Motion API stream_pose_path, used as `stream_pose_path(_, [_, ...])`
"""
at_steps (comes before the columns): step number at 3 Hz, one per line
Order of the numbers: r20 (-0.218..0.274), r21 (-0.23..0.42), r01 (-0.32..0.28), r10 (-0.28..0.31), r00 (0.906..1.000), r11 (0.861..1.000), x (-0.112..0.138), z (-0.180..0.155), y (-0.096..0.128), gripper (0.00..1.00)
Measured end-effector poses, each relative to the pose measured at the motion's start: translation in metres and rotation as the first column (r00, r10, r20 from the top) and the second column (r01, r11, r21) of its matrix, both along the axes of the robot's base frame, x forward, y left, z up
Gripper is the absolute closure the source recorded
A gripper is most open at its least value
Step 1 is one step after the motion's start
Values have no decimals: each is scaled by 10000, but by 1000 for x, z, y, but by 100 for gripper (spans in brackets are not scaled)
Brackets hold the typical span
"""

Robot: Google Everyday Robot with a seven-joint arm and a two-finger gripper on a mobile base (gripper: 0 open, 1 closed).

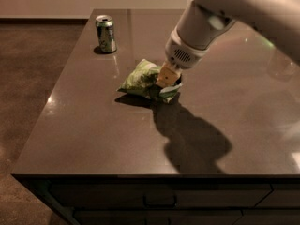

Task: Pick green jalapeno chip bag

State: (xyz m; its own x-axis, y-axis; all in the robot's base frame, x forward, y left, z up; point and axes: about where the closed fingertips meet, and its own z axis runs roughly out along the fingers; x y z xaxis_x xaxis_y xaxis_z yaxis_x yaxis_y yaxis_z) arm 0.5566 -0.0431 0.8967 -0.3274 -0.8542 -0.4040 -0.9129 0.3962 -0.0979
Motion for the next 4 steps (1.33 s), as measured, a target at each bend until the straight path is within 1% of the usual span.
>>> stream_pose_path(1, [458, 827, -383, 346, 9984, 9958, -4, 46, -4, 100])
stream_pose_path(2, [894, 1211, -729, 622, 9941, 9900, -8, 81, -7, 100])
stream_pose_path(3, [1394, 1552, -1313, 1098, 9841, 9791, -15, 120, -9, 100])
stream_pose_path(4, [1395, 1552, -1313, 1099, 9841, 9791, -15, 120, -9, 100])
